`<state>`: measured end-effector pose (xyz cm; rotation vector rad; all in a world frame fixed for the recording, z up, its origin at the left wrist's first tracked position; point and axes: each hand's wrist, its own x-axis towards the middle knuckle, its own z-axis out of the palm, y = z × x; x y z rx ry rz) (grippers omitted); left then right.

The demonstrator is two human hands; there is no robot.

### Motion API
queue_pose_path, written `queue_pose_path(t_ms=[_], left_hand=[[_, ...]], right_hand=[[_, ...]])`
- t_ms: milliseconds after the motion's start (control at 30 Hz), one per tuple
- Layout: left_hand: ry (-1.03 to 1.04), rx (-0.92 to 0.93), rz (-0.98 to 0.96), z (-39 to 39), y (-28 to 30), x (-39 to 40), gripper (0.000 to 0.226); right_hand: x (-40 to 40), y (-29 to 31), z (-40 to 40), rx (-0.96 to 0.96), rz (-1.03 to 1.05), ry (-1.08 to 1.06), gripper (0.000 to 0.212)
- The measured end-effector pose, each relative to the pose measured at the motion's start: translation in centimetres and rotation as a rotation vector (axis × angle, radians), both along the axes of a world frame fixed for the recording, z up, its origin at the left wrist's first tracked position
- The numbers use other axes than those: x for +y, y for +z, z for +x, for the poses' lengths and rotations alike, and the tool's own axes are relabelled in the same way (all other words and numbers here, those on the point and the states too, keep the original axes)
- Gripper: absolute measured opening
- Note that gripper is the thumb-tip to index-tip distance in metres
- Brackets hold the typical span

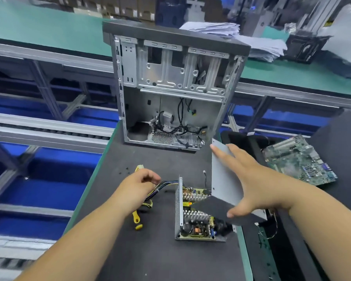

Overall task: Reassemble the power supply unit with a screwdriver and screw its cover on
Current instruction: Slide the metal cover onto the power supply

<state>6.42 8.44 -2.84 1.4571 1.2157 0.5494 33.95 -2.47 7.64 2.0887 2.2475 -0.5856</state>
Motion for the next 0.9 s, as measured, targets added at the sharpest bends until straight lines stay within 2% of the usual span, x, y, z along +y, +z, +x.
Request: queue_pose_path(t_ms=[100, 200, 300, 400, 467, 533, 633, 700, 800, 833, 900], left_hand=[[-0.064, -0.080, 0.029, 0.9, 1.2, -0.3, 0.017], [-0.195, -0.344, 0.031, 2.1, 4.1, -1.3, 0.030], [-0.299, -0.561, 0.056, 2.7, 7.5, -2.1, 0.033], [-0.287, -0.582, 0.089, 2.1, 10.6, -1.6, 0.036], [-0.324, -0.482, 0.136, 1.0, 12.0, -0.9, 0.035], [-0.340, -0.292, 0.248, -0.2, 12.8, 0.1, 0.029], [-0.320, 0.133, 0.530, -2.0, 12.8, 2.2, 0.021], [-0.343, 0.438, 0.674, -3.0, 11.9, 3.8, 0.016], [-0.429, 0.890, 0.818, -4.0, 9.5, 6.2, 0.023], [-0.469, 0.961, 0.824, -4.2, 8.5, 6.9, 0.026], [-0.514, 0.972, 0.819, -4.3, 6.7, 8.0, 0.030]], right_hand=[[0.6, 0.9, 0.5, 0.193, 0.089, -0.125, 0.141], [1.8, 1.4, -1.0, 0.594, 0.235, -0.294, 0.137], [3.0, 0.8, -3.3, 1.018, 0.343, -0.387, 0.136], [3.9, -0.1, -5.6, 1.183, 0.309, -0.415, 0.137], [4.3, -0.6, -6.4, 1.202, 0.247, -0.402, 0.138], [4.6, -1.0, -6.6, 1.184, 0.156, -0.375, 0.138], [4.7, -1.3, -6.3, 1.047, 0.063, -0.416, 0.116], [4.7, -1.8, -5.4, 0.978, 0.078, -0.496, 0.101], [4.9, -3.2, -3.7, 0.895, 0.136, -0.635, 0.082], [4.9, -3.7, -3.3, 0.860, 0.142, -0.670, 0.074], [4.8, -4.7, -2.6, 0.803, 0.143, -0.724, 0.064]])
